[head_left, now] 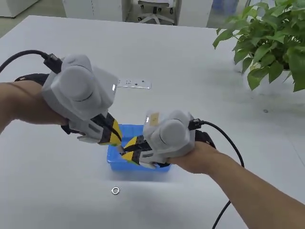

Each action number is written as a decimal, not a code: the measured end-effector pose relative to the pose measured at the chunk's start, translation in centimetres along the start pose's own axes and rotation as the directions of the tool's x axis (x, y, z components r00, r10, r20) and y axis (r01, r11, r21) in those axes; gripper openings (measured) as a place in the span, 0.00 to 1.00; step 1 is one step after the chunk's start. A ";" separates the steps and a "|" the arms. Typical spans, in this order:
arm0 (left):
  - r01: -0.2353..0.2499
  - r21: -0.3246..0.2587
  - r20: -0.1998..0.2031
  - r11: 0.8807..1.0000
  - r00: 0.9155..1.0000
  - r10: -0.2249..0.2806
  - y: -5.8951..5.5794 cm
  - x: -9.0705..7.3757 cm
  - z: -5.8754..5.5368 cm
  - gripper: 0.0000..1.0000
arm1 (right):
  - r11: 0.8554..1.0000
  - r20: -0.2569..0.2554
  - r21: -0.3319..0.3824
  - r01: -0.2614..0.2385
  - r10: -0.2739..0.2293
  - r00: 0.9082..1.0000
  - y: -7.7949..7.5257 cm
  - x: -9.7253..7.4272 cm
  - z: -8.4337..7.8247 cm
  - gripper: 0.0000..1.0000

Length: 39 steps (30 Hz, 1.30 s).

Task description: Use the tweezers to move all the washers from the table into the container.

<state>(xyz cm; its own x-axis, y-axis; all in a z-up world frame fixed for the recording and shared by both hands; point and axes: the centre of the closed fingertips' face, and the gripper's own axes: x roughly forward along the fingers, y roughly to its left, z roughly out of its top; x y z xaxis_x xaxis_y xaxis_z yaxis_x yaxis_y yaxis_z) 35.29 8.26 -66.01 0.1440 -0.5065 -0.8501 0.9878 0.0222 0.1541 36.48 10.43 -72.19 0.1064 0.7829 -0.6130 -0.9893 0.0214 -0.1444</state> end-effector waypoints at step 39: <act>0.059 -0.020 -0.022 0.998 0.998 -0.059 -5.3 2.1 -2.2 0.05 | 0.998 -0.003 0.037 -0.050 0.050 0.999 5.8 2.7 -1.8 0.11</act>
<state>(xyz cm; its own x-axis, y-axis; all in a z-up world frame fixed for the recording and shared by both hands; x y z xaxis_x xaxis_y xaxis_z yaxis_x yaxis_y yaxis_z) 30.51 9.00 -69.73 0.0868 -0.4874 -0.8689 0.9955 0.0094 0.0942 31.25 11.53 -76.01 0.0567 0.7810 -0.6220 -0.9964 0.0048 -0.0848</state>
